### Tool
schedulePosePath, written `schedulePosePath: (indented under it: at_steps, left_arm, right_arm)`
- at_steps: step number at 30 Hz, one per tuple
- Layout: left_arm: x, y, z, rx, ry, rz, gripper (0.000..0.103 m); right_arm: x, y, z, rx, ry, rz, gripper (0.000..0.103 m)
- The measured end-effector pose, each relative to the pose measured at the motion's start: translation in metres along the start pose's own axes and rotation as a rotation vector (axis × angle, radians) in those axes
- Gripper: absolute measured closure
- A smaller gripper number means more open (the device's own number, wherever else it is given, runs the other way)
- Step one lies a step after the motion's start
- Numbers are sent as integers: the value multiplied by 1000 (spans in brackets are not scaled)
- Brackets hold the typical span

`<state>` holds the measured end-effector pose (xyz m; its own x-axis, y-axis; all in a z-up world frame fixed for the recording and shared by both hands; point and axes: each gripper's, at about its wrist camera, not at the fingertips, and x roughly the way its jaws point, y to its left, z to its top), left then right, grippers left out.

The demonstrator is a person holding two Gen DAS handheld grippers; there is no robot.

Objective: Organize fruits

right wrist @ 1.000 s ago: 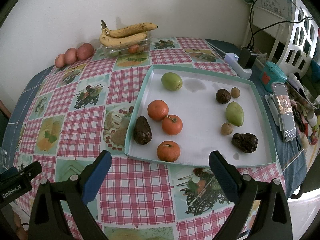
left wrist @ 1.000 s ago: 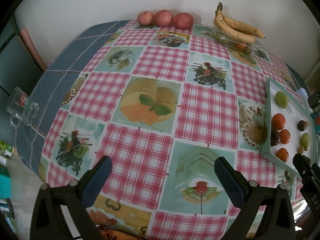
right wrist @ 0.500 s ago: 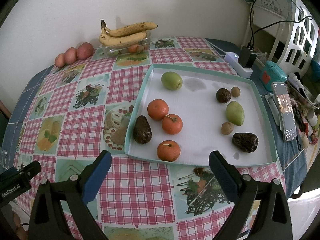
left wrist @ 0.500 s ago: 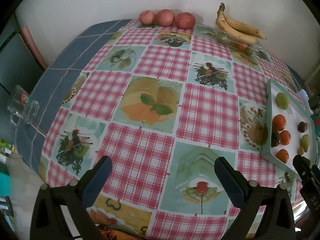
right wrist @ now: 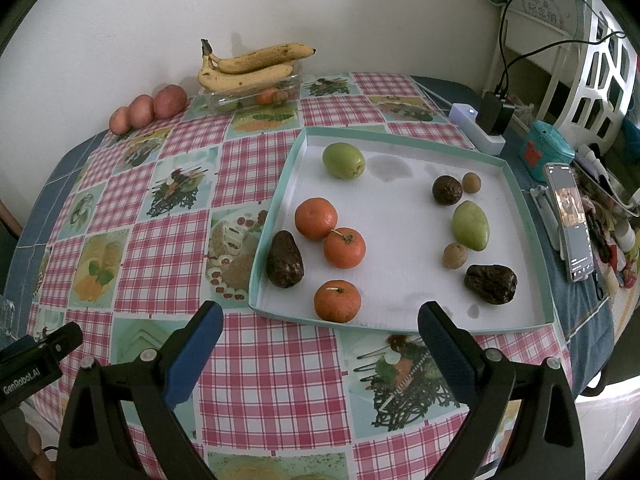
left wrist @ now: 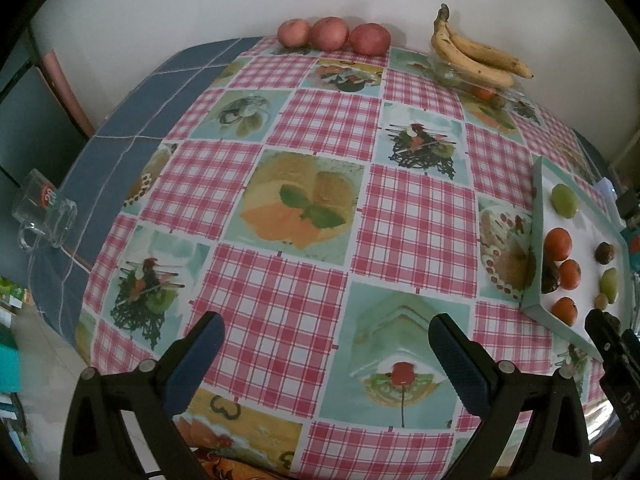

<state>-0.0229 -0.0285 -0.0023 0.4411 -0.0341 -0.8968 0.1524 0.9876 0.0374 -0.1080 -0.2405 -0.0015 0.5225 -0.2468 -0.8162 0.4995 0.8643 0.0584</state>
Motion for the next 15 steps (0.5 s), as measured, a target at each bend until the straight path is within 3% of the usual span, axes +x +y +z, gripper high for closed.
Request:
schedulePosePath:
  at_steps: [15]
  left_arm:
    - [0,2,1,-1,-2,10,0]
  right_arm:
    - [3,-5,-2,14,13,4,5]
